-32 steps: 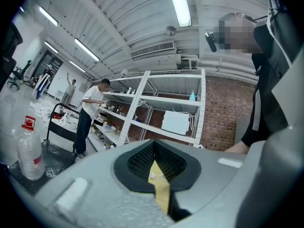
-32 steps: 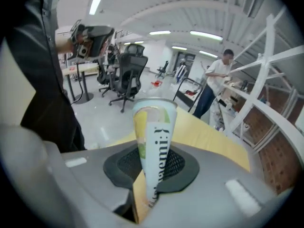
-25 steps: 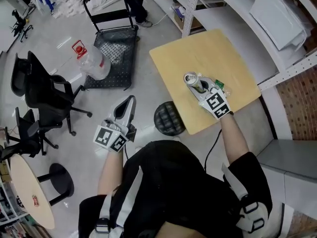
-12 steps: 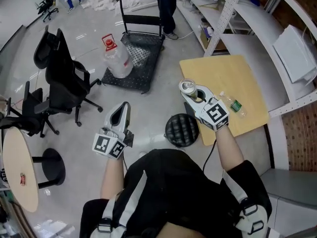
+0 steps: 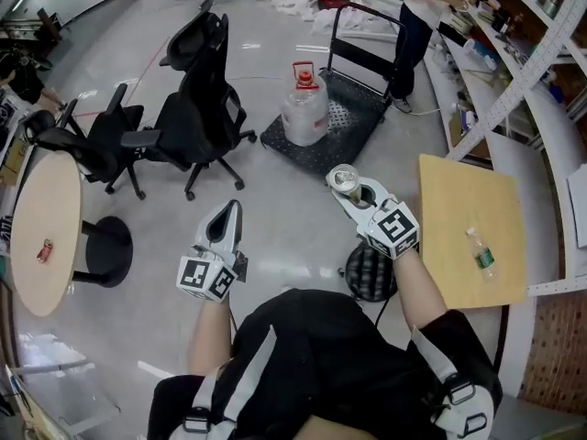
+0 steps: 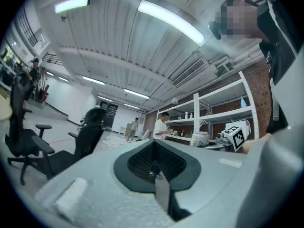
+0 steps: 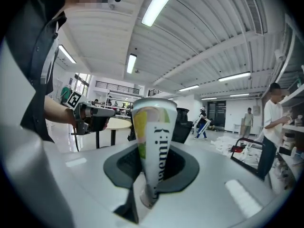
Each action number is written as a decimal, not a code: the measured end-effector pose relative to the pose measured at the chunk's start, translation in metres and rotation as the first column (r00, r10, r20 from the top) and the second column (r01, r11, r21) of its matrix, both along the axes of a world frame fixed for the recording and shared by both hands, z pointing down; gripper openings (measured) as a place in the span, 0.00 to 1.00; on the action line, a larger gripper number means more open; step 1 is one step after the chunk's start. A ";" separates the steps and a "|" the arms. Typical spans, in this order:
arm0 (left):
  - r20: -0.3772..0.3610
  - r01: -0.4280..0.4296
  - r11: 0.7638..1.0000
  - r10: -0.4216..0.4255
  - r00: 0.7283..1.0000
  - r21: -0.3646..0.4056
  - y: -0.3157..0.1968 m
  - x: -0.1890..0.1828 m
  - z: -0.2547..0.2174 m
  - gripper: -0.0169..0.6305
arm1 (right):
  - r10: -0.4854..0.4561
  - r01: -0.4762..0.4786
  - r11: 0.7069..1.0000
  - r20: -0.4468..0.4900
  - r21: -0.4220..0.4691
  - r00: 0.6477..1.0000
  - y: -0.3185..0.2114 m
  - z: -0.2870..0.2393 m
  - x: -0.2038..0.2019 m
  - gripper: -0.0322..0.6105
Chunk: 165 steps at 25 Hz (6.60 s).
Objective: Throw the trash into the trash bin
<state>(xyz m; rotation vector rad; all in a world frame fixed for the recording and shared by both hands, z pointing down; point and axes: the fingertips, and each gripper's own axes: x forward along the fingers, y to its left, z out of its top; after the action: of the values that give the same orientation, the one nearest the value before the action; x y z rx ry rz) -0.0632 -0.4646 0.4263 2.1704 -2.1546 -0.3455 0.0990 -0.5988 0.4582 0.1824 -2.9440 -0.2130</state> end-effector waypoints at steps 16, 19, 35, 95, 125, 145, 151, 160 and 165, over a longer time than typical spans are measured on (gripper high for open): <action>-0.047 0.390 0.921 -0.389 0.920 0.008 0.144 -0.122 0.009 0.03 | -0.402 0.404 0.913 0.050 -0.059 0.914 0.091 -0.017 -0.197 0.16; -0.048 0.438 0.899 -0.437 0.898 0.008 0.158 -0.136 0.011 0.03 | -0.470 0.476 0.875 0.079 -0.087 0.879 0.104 -0.019 -0.225 0.16; -0.027 0.738 0.674 -0.738 0.675 0.039 0.219 -0.221 -0.013 0.03 | -0.786 0.799 0.593 0.148 -0.097 0.601 0.164 -0.029 -0.389 0.16; 0.015 0.755 -0.655 -0.756 -0.655 -0.039 0.876 0.053 0.033 0.03 | -0.739 0.740 -0.672 0.075 -0.030 -0.669 0.973 0.000 -0.283 0.16; -0.046 0.531 -0.798 -0.542 -0.839 -0.285 1.013 0.077 0.145 0.03 | -0.469 0.467 -0.838 -0.066 -0.281 -0.881 1.162 0.123 -0.219 0.16; -0.218 0.623 -0.627 -0.601 -0.769 -0.468 1.067 0.097 0.279 0.03 | -0.355 0.590 -0.724 -0.541 -0.358 -0.763 1.197 0.373 -0.154 0.16; -0.243 0.611 -0.605 -0.581 -0.777 -0.510 1.067 0.111 0.311 0.03 | -0.343 0.674 -0.619 -0.634 -0.403 -0.693 1.208 0.437 -0.151 0.16; -0.273 0.581 -0.617 -0.524 -0.807 -0.530 1.069 0.132 0.328 0.03 | -0.351 0.788 -0.447 -0.727 -0.424 -0.590 1.217 0.493 -0.161 0.16; -0.280 0.589 -0.608 -0.530 -0.800 -0.532 1.066 0.131 0.329 0.03 | -0.344 0.797 -0.417 -0.737 -0.436 -0.582 1.212 0.508 -0.161 0.18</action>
<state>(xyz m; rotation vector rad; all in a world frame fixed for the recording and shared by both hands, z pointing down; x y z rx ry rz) 0.0674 0.6015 0.7552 -1.3037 -2.4727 -0.9415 -0.0624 0.6127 0.9660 -1.9799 -0.8982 -1.0397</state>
